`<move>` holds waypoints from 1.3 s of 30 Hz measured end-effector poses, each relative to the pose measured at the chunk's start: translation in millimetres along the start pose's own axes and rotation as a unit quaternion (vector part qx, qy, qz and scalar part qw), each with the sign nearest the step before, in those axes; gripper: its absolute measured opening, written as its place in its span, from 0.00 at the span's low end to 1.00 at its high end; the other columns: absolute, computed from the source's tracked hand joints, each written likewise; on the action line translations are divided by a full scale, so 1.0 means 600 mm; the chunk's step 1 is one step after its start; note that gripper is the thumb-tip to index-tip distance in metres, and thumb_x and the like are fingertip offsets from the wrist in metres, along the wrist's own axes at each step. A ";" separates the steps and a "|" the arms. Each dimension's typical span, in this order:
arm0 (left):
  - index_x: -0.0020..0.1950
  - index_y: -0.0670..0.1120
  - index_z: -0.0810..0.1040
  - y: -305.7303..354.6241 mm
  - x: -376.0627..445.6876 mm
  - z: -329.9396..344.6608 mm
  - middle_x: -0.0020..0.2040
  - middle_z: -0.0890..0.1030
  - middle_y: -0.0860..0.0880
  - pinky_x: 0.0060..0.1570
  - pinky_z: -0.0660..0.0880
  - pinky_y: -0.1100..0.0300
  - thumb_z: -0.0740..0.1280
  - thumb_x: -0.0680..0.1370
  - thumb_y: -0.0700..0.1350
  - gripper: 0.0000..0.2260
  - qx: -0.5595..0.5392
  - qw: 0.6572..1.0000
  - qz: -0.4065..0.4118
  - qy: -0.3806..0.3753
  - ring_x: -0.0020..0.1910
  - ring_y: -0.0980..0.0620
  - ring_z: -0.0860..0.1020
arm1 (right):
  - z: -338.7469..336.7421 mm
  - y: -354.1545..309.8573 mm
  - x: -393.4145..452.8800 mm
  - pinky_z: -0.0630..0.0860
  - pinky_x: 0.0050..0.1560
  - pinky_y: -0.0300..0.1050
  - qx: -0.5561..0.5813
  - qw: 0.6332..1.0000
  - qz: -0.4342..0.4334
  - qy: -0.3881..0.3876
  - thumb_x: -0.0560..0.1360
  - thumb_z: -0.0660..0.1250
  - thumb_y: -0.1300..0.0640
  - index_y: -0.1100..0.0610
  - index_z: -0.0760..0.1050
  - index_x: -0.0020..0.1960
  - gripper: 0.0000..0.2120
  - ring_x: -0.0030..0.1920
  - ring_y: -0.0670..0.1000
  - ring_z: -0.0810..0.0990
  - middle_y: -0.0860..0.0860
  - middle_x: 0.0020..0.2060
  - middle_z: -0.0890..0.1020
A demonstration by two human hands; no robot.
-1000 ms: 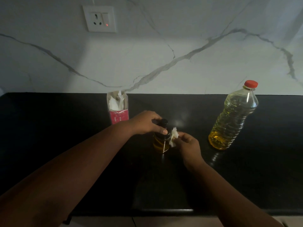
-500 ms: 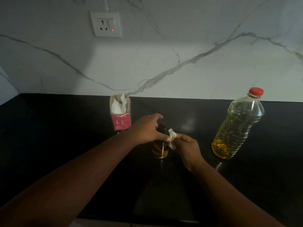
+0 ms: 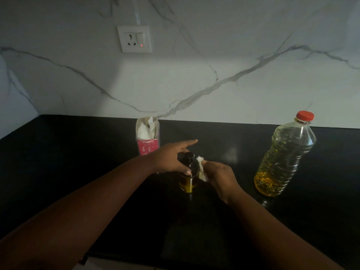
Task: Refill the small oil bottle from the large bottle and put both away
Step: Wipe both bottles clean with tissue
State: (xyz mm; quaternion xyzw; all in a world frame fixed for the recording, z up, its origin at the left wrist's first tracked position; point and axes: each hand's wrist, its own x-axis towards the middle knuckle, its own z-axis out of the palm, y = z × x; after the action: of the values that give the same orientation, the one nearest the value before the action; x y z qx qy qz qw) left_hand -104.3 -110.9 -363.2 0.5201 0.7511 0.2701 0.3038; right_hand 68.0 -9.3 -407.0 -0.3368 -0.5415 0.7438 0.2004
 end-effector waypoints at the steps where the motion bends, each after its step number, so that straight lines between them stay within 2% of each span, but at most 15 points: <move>1: 0.79 0.62 0.57 -0.001 -0.002 0.001 0.70 0.74 0.49 0.70 0.70 0.43 0.79 0.70 0.46 0.45 0.000 1.000 -0.005 0.001 0.70 0.48 0.72 | -0.001 0.004 -0.001 0.77 0.53 0.56 0.002 1.000 0.008 0.000 0.78 0.64 0.60 0.68 0.79 0.52 0.11 0.45 0.59 0.81 0.65 0.48 0.83; 3: 0.78 0.60 0.58 -0.001 -0.005 0.009 0.71 0.72 0.50 0.69 0.70 0.43 0.79 0.69 0.55 0.43 0.033 0.999 -0.019 0.022 0.70 0.47 0.70 | -0.003 0.017 -0.003 0.79 0.52 0.54 -0.006 1.000 0.030 -0.004 0.78 0.64 0.59 0.65 0.80 0.51 0.10 0.46 0.59 0.82 0.62 0.47 0.84; 5: 0.75 0.57 0.64 -0.002 -0.006 0.021 0.71 0.72 0.49 0.65 0.73 0.48 0.78 0.68 0.61 0.40 0.074 0.995 -0.034 0.060 0.68 0.48 0.71 | -0.005 0.030 -0.002 0.80 0.47 0.51 -0.022 0.999 0.045 0.000 0.77 0.65 0.60 0.64 0.80 0.50 0.08 0.45 0.57 0.83 0.61 0.45 0.84; 7: 0.72 0.54 0.69 -0.002 -0.005 0.029 0.68 0.75 0.49 0.60 0.75 0.53 0.78 0.68 0.59 0.36 0.068 0.993 -0.036 0.088 0.65 0.49 0.74 | -0.004 0.036 0.004 0.81 0.46 0.50 -0.028 0.998 0.062 0.011 0.77 0.66 0.63 0.63 0.81 0.48 0.06 0.45 0.56 0.84 0.59 0.44 0.85; 9: 0.72 0.54 0.68 -0.001 -0.006 0.029 0.68 0.75 0.49 0.60 0.76 0.54 0.80 0.67 0.56 0.37 0.043 0.994 -0.039 0.090 0.65 0.49 0.75 | -0.001 0.031 0.009 0.81 0.46 0.50 -0.020 0.997 0.073 0.010 0.76 0.65 0.65 0.63 0.81 0.48 0.06 0.45 0.57 0.84 0.59 0.43 0.85; 15: 0.73 0.59 0.67 0.006 -0.016 0.021 0.66 0.76 0.49 0.63 0.77 0.47 0.81 0.67 0.46 0.38 -0.001 0.998 -0.039 0.056 0.64 0.49 0.76 | 0.012 -0.006 0.021 0.81 0.48 0.48 -0.006 0.999 0.026 -0.024 0.76 0.62 0.70 0.64 0.81 0.49 0.10 0.46 0.55 0.84 0.59 0.44 0.85; 18: 0.74 0.59 0.66 0.008 -0.021 0.015 0.69 0.75 0.48 0.66 0.74 0.45 0.80 0.68 0.42 0.39 -0.018 0.998 -0.045 0.038 0.68 0.48 0.74 | 0.014 0.001 0.019 0.81 0.40 0.41 -0.036 0.998 0.004 -0.047 0.77 0.62 0.68 0.62 0.81 0.48 0.09 0.43 0.52 0.85 0.56 0.43 0.86; 21: 0.75 0.58 0.64 0.007 -0.023 0.009 0.70 0.75 0.50 0.68 0.72 0.46 0.78 0.69 0.38 0.40 -0.037 0.998 -0.055 0.013 0.70 0.49 0.73 | 0.009 0.024 0.020 0.80 0.40 0.40 -0.081 0.995 0.018 -0.053 0.78 0.60 0.67 0.61 0.81 0.46 0.11 0.42 0.50 0.84 0.55 0.43 0.85; 23: 0.76 0.57 0.64 0.007 -0.023 0.005 0.70 0.75 0.50 0.69 0.72 0.46 0.77 0.70 0.35 0.40 -0.042 0.997 -0.062 -0.005 0.70 0.50 0.73 | 0.005 0.033 0.025 0.79 0.35 0.37 -0.123 0.990 0.046 -0.053 0.78 0.61 0.67 0.59 0.81 0.44 0.12 0.39 0.47 0.84 0.53 0.40 0.85; 25: 0.76 0.56 0.63 0.006 -0.021 0.003 0.70 0.75 0.51 0.69 0.72 0.46 0.76 0.70 0.34 0.40 -0.046 0.996 -0.069 -0.016 0.70 0.50 0.72 | 0.003 0.032 0.033 0.79 0.37 0.39 -0.170 0.981 0.070 -0.059 0.77 0.62 0.67 0.58 0.82 0.42 0.11 0.40 0.48 0.83 0.54 0.41 0.85; 28: 0.76 0.57 0.64 0.004 -0.019 0.002 0.70 0.75 0.52 0.69 0.71 0.48 0.76 0.70 0.34 0.40 -0.036 0.996 -0.073 -0.022 0.70 0.50 0.72 | 0.007 0.017 0.041 0.80 0.45 0.46 -0.165 0.981 0.084 -0.064 0.76 0.63 0.69 0.61 0.82 0.43 0.10 0.43 0.53 0.82 0.59 0.44 0.85; 33: 0.77 0.58 0.63 0.005 -0.012 0.002 0.69 0.76 0.50 0.71 0.68 0.42 0.78 0.68 0.38 0.43 0.019 0.997 -0.075 -0.016 0.71 0.48 0.71 | 0.020 -0.032 0.046 0.78 0.41 0.44 -0.108 0.986 0.033 -0.125 0.76 0.59 0.71 0.63 0.80 0.46 0.12 0.40 0.53 0.80 0.59 0.41 0.83; 36: 0.76 0.61 0.63 0.007 -0.010 0.000 0.69 0.74 0.47 0.70 0.68 0.41 0.79 0.66 0.41 0.44 0.047 0.996 -0.076 -0.010 0.70 0.45 0.71 | 0.025 -0.045 0.050 0.77 0.39 0.41 -0.047 0.984 0.041 -0.164 0.76 0.58 0.70 0.64 0.80 0.47 0.11 0.38 0.51 0.81 0.57 0.40 0.83; 39: 0.76 0.62 0.63 0.008 -0.011 -0.001 0.69 0.74 0.46 0.69 0.69 0.41 0.79 0.66 0.43 0.44 0.064 0.995 -0.073 -0.011 0.69 0.44 0.72 | 0.025 -0.035 0.049 0.77 0.37 0.40 -0.041 0.980 0.055 -0.187 0.77 0.57 0.68 0.64 0.79 0.46 0.12 0.36 0.50 0.81 0.55 0.36 0.83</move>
State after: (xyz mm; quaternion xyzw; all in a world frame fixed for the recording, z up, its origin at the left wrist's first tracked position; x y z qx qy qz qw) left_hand -100.0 -116.0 -358.1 0.4851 0.7995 0.1932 0.2969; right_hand 35.4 7.1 -392.7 -0.2285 -0.5799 0.7810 0.0406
